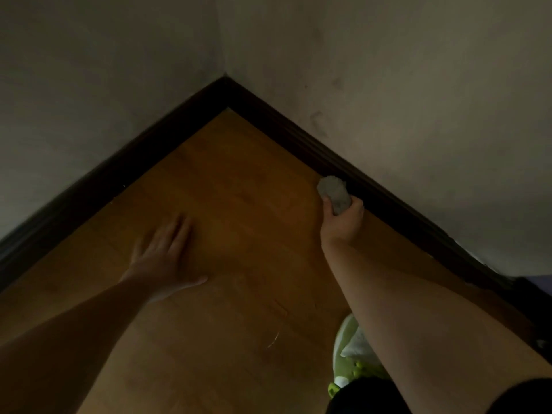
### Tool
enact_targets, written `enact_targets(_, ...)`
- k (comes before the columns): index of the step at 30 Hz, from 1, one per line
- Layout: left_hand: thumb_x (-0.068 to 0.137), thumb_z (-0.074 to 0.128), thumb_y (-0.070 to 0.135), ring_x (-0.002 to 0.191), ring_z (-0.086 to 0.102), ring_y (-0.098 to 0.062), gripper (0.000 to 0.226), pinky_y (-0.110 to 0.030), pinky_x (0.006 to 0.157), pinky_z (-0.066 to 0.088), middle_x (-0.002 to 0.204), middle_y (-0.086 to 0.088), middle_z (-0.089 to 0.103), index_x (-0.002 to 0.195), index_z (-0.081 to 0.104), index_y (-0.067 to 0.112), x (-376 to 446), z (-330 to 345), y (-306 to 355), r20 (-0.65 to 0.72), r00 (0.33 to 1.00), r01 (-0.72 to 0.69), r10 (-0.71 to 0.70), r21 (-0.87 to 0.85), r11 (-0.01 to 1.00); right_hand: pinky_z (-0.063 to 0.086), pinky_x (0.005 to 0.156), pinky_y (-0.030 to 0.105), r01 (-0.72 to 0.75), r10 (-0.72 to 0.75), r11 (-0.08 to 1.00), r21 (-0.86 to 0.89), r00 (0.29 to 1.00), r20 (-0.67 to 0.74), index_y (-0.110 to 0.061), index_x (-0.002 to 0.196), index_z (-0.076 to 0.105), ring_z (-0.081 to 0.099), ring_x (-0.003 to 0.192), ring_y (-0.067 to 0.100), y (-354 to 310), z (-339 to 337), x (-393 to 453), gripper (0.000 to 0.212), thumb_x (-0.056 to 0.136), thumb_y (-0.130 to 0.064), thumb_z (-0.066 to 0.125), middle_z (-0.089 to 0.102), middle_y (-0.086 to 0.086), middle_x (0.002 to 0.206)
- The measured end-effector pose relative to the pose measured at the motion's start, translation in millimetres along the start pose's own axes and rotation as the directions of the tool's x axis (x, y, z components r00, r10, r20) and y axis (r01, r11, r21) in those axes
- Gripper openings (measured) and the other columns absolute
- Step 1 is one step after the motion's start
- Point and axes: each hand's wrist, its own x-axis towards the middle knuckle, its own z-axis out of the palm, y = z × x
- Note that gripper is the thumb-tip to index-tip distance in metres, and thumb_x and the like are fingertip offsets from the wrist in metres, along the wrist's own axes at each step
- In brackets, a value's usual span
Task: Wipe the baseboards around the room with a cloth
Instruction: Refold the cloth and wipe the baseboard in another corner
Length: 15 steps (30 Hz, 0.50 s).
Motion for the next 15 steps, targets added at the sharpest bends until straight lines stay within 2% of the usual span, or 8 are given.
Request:
enact_targets(1, 0.063, 0.014, 0.100, 0.147, -0.022, -0.010, 0.116, -0.040, 0.118, -0.012, 0.158, 0.008, -0.035, 0.150, -0.030, 0.037, 6.7, -4.4, 2.0, -0.028, 0.995, -0.097, 0.098, 0.031, 0.995, 0.045, 0.098, 0.028, 0.011, -0.011, 1.000, 0.005, 1.000, 0.004, -0.013, 0.129, 0.051, 0.057, 0.111, 0.018, 2.0, -0.3, -0.5, 0.048, 0.091, -0.037, 0.068, 0.053, 0.001, 0.118)
enact_targets(3, 0.076, 0.005, 0.091, 0.145, -0.024, -0.005, 0.097, -0.035, 0.117, -0.015, 0.159, 0.012, -0.031, 0.151, -0.026, 0.038, 26.0, -12.4, 6.9, -0.092, 0.975, -0.200, 0.202, 0.036, 0.979, 0.044, 0.094, 0.025, 0.056, -0.057, 0.998, -0.025, 0.998, -0.004, -0.015, 0.128, 0.052, 0.056, 0.108, 0.014, 5.4, 1.2, -2.6, 0.046, 0.091, -0.037, 0.068, 0.052, -0.004, 0.114)
enact_targets(6, 0.086, -0.002, 0.080, 0.152, -0.013, -0.010, 0.082, -0.038, 0.120, -0.008, 0.164, 0.011, -0.019, 0.155, -0.019, 0.037, 56.6, -12.0, 11.5, -0.139, 0.941, -0.298, 0.310, 0.102, 0.949, 0.045, 0.093, 0.025, 0.152, -0.157, 0.983, -0.100, 0.987, -0.046, -0.015, 0.129, 0.052, 0.055, 0.110, 0.014, 12.0, 5.9, -3.4, 0.049, 0.090, -0.039, 0.067, 0.054, -0.001, 0.119)
enact_targets(9, 0.094, 0.002, 0.070, 0.154, -0.005, -0.014, 0.074, -0.048, 0.123, -0.001, 0.167, 0.006, -0.009, 0.157, -0.012, 0.034, 68.7, -9.0, 8.2, -0.115, 0.932, -0.327, 0.344, 0.145, 0.934, 0.048, 0.094, 0.030, 0.197, -0.210, 0.968, -0.154, 0.975, -0.073, -0.012, 0.129, 0.053, 0.056, 0.112, 0.017, 16.9, 10.4, -2.0, 0.050, 0.090, -0.039, 0.068, 0.056, 0.005, 0.122)
enact_targets(12, 0.098, 0.007, 0.063, 0.154, 0.002, -0.018, 0.071, -0.052, 0.123, 0.003, 0.168, 0.001, -0.001, 0.160, -0.003, 0.030, 67.9, -9.7, 7.1, -0.096, 0.922, -0.357, 0.376, 0.168, 0.919, 0.049, 0.096, 0.031, 0.194, -0.212, 0.961, -0.199, 0.974, -0.075, -0.011, 0.130, 0.053, 0.056, 0.114, 0.018, 17.3, 12.3, -0.8, 0.051, 0.089, -0.039, 0.068, 0.057, 0.007, 0.123)
enact_targets(15, 0.098, 0.017, 0.057, 0.154, 0.003, -0.018, 0.069, -0.054, 0.122, 0.005, 0.168, 0.001, 0.001, 0.160, 0.002, 0.029, 70.0, -10.5, 5.8, -0.083, 0.927, -0.349, 0.364, 0.155, 0.924, 0.045, 0.096, 0.025, 0.180, -0.198, 0.958, -0.222, 0.979, -0.057, -0.008, 0.130, 0.053, 0.054, 0.114, 0.013, 14.0, 12.9, -0.5, 0.052, 0.089, -0.036, 0.069, 0.056, 0.008, 0.124)
